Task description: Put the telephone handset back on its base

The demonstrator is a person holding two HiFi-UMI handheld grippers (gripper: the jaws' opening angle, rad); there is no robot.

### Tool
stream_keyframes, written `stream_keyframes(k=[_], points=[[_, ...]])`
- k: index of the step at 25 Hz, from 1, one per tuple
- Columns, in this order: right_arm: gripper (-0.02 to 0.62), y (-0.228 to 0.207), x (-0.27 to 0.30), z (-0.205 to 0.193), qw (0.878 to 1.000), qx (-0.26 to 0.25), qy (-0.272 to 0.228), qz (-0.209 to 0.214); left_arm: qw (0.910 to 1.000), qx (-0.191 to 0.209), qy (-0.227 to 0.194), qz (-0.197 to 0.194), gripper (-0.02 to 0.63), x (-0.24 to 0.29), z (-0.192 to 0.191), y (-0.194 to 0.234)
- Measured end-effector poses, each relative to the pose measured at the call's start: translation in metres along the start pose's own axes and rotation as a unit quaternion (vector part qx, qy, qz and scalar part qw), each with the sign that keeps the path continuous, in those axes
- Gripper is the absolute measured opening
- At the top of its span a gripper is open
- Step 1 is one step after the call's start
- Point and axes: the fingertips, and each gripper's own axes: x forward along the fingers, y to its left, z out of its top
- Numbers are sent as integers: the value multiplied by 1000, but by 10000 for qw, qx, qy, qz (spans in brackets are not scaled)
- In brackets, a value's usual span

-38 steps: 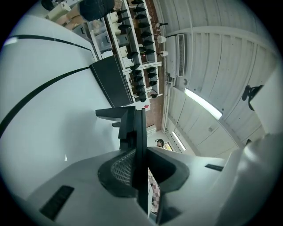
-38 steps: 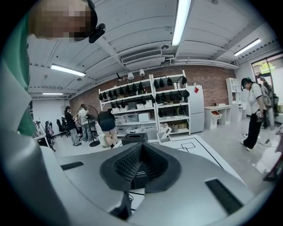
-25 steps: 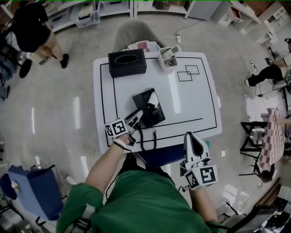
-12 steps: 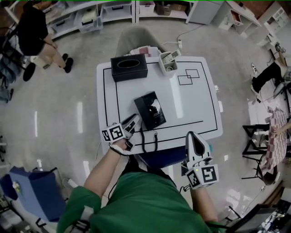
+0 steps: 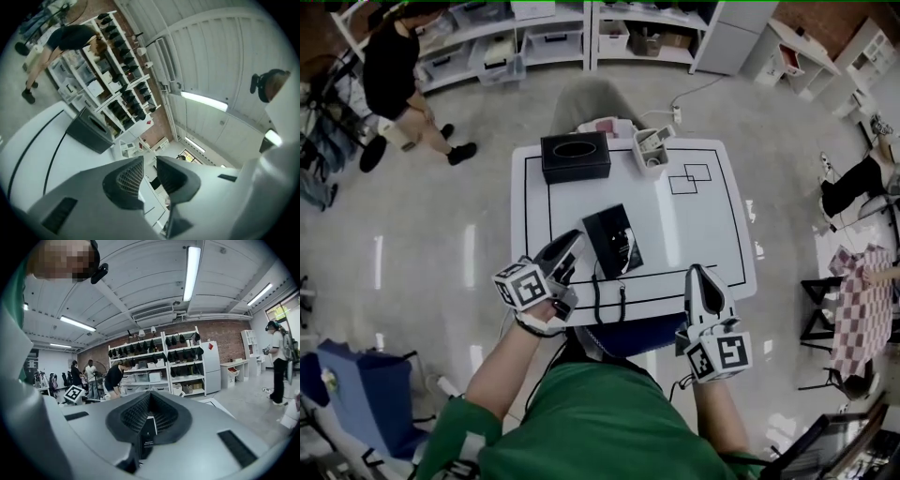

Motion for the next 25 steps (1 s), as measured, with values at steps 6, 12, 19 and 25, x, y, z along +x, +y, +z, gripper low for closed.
stream_keyframes(k=[6,12,19,25], points=[[20,-2,6,30,9989,-162,-427,90,9856,1635,-406,134,95,-12,61,-62],[20,-6,13,74,9950,-454,-872,167,9362,3398,-746,493,95,-22,114,-128],[20,5,10,114,9890,-765,-1221,332,8659,4886,-895,589,95,-28,121,-189],[20,8,2,109,9874,-926,-1267,200,8342,5369,-1006,758,94,-33,115,-200]])
